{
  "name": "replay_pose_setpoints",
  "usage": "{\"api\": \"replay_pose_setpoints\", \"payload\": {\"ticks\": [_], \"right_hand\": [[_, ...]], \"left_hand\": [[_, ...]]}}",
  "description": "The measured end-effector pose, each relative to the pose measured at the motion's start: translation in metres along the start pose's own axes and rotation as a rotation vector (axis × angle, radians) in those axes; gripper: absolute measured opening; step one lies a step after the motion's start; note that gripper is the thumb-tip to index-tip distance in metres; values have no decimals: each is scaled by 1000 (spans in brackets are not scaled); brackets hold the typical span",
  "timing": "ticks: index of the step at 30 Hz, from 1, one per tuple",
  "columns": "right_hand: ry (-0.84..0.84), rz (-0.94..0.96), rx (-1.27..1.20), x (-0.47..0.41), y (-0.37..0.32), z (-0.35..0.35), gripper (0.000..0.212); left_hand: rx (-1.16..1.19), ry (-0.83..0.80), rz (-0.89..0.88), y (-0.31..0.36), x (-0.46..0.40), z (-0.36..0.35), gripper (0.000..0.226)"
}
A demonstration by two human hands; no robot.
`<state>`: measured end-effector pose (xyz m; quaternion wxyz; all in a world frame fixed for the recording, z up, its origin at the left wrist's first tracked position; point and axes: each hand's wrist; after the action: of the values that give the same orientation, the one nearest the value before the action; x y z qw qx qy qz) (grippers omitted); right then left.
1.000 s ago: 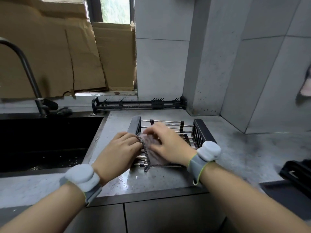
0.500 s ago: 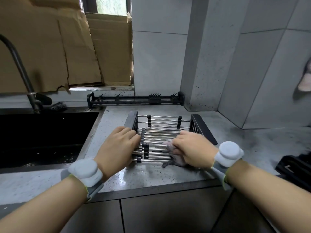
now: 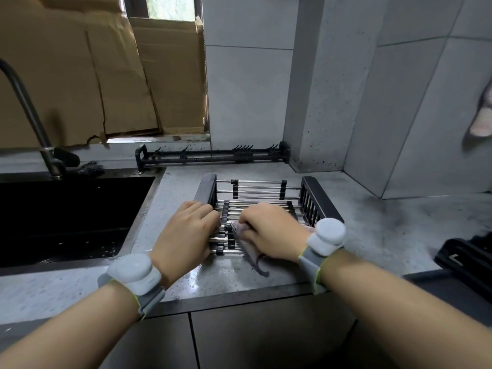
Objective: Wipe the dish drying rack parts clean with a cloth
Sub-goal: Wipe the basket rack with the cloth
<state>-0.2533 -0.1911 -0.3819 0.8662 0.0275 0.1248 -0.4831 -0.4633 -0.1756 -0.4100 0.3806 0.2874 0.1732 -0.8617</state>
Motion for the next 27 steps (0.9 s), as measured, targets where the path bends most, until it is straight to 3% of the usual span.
{"api": "replay_pose_setpoints", "payload": {"ticks": [5, 7, 9, 12, 14, 16, 18, 23, 27], "right_hand": [[-67, -18, 70, 4, 12, -2, 13], [-44, -53, 110, 15, 31, 6, 11], [21, -102, 93, 27, 50, 16, 16], [375, -220, -184, 37, 64, 36, 17], [605, -320, -377, 38, 63, 50, 18], [738, -367, -533, 36, 49, 56, 16], [836, -391, -709, 35, 27, 52, 23], [1030, -412, -1042, 46, -36, 19, 24], [854, -363, -1213, 47, -68, -16, 16]], "left_hand": [[-43, -12, -20, -1, 0, 2, 26], [-50, 7, -23, 0, -1, 2, 13], [-43, 14, 3, 1, -1, -1, 18], [-17, 2, 68, 4, 0, -3, 33], [0, 1, 88, 7, 0, -3, 28], [12, 3, 94, 9, 0, -4, 13], [32, -16, 110, 9, 1, -7, 13], [45, -2, 86, 7, 5, -11, 12], [81, 12, 103, 5, 5, -11, 10]]}}
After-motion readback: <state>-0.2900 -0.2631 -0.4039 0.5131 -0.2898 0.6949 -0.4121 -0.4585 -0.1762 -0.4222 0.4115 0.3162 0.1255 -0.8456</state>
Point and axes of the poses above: each hand's wrist, its own x-axis away from the middle knuckle, its own z-axis out of the back of the hand, y = z × x, and after that the axes turned 1 degree about z, right-handed
